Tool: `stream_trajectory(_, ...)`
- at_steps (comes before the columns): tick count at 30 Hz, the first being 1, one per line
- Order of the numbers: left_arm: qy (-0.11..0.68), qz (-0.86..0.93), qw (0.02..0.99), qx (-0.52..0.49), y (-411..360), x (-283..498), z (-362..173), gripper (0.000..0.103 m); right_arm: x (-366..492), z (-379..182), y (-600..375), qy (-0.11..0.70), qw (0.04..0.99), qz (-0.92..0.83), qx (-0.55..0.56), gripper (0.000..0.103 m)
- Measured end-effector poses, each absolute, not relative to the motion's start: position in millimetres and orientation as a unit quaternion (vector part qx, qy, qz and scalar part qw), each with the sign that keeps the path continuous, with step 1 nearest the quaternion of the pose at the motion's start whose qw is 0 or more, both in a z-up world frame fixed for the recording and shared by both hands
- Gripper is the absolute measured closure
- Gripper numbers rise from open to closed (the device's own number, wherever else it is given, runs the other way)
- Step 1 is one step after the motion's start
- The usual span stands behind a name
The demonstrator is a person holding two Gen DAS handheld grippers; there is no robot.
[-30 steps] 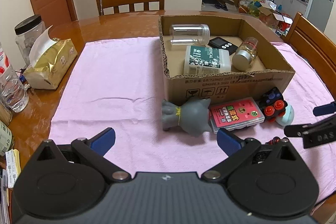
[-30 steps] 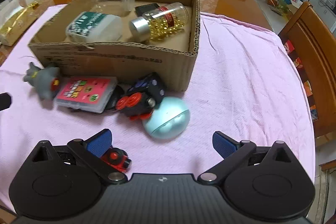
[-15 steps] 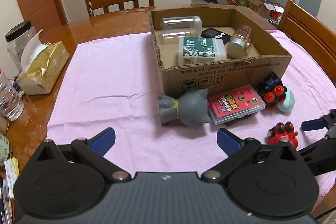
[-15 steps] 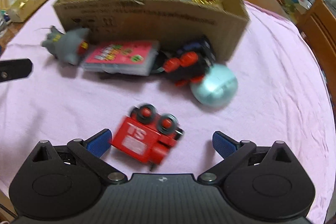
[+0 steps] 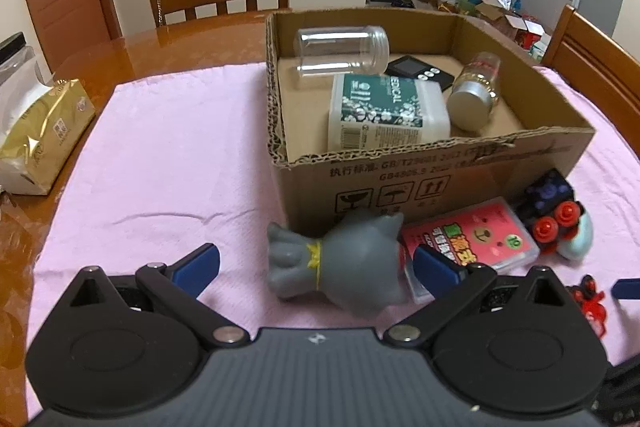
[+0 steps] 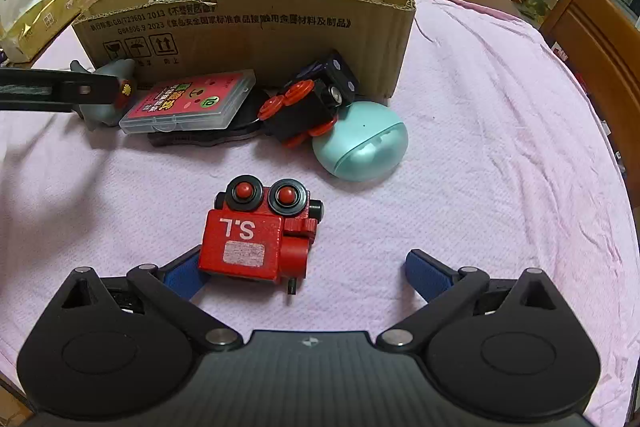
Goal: Organize rigid objects
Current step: 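Close the left tool on the grey cat figure while the right tool approaches the red TS toy car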
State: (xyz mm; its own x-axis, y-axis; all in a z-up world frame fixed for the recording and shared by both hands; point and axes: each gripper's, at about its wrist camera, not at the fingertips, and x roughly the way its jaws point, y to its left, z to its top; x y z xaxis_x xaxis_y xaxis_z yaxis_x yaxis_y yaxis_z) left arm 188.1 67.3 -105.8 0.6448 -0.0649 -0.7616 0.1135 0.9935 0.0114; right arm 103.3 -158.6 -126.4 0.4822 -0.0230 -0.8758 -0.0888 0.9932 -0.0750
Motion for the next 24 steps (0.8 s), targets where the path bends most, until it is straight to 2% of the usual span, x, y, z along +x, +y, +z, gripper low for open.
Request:
stream_trajectory(10, 0.426, -0.036, 0.903, 0.044, 59.6, 194.9, -111.7, 0.002, 101.7, -126.2, -157.5, 0.508, 0.859, 0.02, -0.056, 0.0)
stream_trajectory(14, 0.43, -0.037, 0.901, 0.033, 61.9, 195.1, -110.4, 0.007, 103.8, -126.7, -157.7, 0.509, 0.859, 0.021, -0.056, 0.0)
stream_trajectory(21, 0.437, -0.055, 0.898, -0.005, 65.4, 192.5, -108.7, 0.031, 103.7, -126.6, -157.7, 0.509, 0.859, 0.021, -0.056, 0.0)
stream_trajectory(24, 0.436, -0.055, 0.898, -0.004, 65.9, 190.8, -108.7, 0.032, 103.7, -126.5, -157.8, 0.509, 0.859, 0.021, -0.056, 0.0)
